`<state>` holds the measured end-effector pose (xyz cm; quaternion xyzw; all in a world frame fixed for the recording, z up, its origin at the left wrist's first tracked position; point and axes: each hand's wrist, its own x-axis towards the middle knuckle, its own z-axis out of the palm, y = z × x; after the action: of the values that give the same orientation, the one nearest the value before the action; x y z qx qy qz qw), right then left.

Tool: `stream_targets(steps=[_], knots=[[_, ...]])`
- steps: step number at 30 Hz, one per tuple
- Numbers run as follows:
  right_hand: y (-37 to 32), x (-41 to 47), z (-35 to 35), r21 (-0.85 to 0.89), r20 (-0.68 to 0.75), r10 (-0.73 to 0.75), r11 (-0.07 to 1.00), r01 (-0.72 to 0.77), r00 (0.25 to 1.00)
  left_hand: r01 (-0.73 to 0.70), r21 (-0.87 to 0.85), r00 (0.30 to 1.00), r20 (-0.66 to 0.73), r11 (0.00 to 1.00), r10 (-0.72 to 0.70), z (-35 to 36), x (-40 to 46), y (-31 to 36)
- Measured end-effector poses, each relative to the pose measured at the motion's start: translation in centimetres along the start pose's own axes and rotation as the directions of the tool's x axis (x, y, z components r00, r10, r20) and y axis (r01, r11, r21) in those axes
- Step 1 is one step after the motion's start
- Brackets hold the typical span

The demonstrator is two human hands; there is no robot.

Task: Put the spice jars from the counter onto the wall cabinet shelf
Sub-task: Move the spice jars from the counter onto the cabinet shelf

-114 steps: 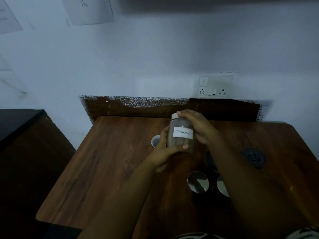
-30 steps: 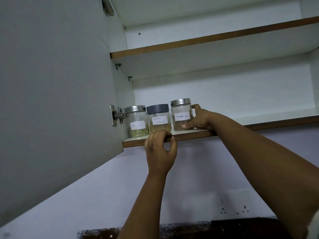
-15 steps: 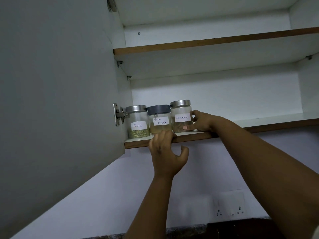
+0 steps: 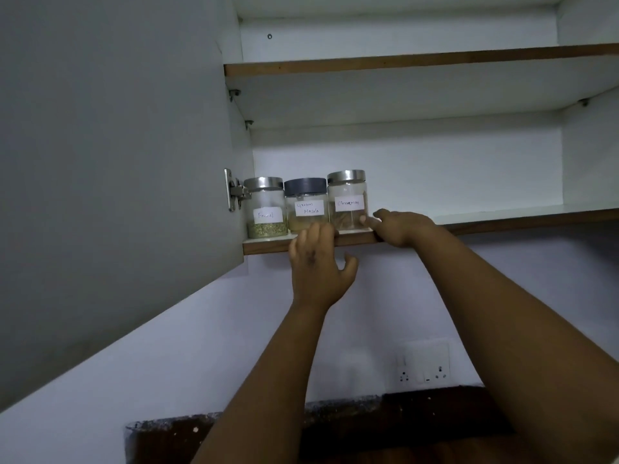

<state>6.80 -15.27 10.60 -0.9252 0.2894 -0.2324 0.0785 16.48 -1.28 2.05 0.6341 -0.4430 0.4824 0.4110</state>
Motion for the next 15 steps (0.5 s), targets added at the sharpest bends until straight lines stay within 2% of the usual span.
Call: stream_targets(steps=[2, 3, 6, 8, 9, 11, 13, 15], knots=[[0.7, -2.1, 1.1, -0.150, -0.175, -0.080, 0.987, 0.054, 0.981, -0.081, 0.035, 0.996, 0.046, 0.996, 0.080, -0.7, -0.1, -0.2], [1.3, -3.1, 1.6, -0.147, -0.260, -0.123, 0.985, 0.087, 0.958, -0.132, 0.060, 0.990, 0.063, 0.989, 0.128, -1.2, -0.3, -0.4], [3.4, -6.5, 4.3, 0.024, -0.440, -0.202, 0.971, 0.236, 0.875, -0.210, 0.188, 0.978, 0.024, 0.959, 0.209, -2.4, -2.4, -1.3], [4.4, -8.9, 7.3, 0.136, -0.550, -0.194, 0.939, 0.317, 0.812, -0.180, 0.216, 0.983, 0.011, 0.960, 0.182, -2.8, -5.3, -1.5], [4.9, -10.2, 9.3, 0.193, -0.569, -0.159, 0.928, 0.319, 0.807, -0.157, 0.200, 0.988, 0.033, 0.967, 0.153, -2.8, -7.1, -1.5], [5.8, -12.6, 13.7, 0.295, -0.483, -0.092, 0.919, 0.261, 0.871, -0.092, 0.160, 0.992, 0.099, 0.983, 0.077, -2.6, -11.1, -1.3], [6.8, -14.8, 18.2, 0.343, -0.282, -0.084, 0.921, 0.183, 0.956, 0.001, 0.143, 0.984, 0.176, 0.990, -0.026, -2.4, -15.3, -1.0], [7.6, -16.8, 22.2, 0.364, -0.054, -0.105, 0.924, 0.117, 0.993, 0.141, 0.129, 0.950, 0.262, 0.982, -0.171, -2.5, -19.9, -0.7]])
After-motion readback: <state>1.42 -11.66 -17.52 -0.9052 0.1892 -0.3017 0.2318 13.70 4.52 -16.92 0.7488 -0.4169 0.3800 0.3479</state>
